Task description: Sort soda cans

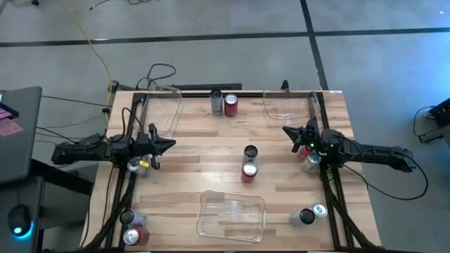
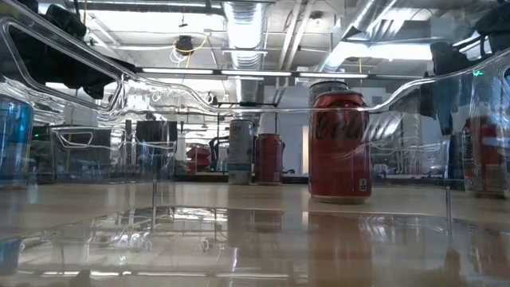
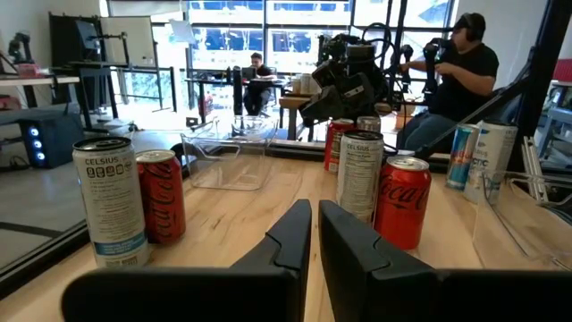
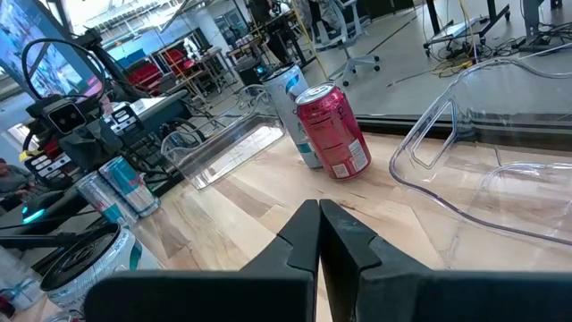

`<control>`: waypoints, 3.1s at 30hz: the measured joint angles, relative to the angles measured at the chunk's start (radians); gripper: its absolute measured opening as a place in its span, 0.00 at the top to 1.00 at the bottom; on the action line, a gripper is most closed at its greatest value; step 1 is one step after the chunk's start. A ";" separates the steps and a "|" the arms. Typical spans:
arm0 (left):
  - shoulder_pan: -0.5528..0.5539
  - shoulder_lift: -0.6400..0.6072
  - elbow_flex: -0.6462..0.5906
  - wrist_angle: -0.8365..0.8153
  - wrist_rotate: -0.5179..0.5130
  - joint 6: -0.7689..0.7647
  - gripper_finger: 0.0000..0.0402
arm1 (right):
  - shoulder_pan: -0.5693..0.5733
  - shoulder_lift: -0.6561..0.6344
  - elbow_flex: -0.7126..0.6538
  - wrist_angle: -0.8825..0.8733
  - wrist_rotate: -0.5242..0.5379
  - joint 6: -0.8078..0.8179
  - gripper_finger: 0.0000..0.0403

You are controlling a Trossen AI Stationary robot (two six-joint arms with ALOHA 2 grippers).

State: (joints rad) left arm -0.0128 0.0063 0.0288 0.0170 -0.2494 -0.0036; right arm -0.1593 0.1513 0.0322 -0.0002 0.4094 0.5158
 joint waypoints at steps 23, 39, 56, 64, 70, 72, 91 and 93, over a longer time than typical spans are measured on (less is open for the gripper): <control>0.000 0.000 0.000 0.000 0.000 0.000 0.94 | 0.000 0.000 0.000 0.000 0.000 0.000 0.92; 0.000 0.000 0.000 0.000 0.000 0.024 0.94 | 0.000 0.000 -0.001 0.014 0.000 0.017 0.92; 0.000 0.000 0.000 0.000 0.000 0.060 0.94 | 0.000 0.000 -0.003 0.064 0.301 0.007 0.92; 0.000 0.000 0.000 0.008 -0.001 0.018 0.94 | 0.000 0.000 -0.002 0.068 0.296 0.046 0.92; 0.000 -0.001 0.014 0.084 -0.008 -0.033 0.94 | 0.003 0.000 -0.001 0.199 0.155 -0.023 0.92; 0.000 0.001 0.046 0.085 -0.007 -0.044 0.94 | 0.003 0.000 0.000 0.249 0.140 -0.066 0.92; 0.001 0.002 0.343 0.016 -0.016 0.007 0.94 | 0.000 0.000 0.000 0.332 0.140 -0.185 0.91; 0.001 0.009 0.358 0.023 -0.084 0.051 0.94 | 0.000 0.000 0.000 0.330 0.140 -0.185 0.90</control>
State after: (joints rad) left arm -0.0120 0.0154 0.3868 0.0404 -0.3333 0.0476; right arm -0.1589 0.1509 0.0322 0.3297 0.5491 0.3309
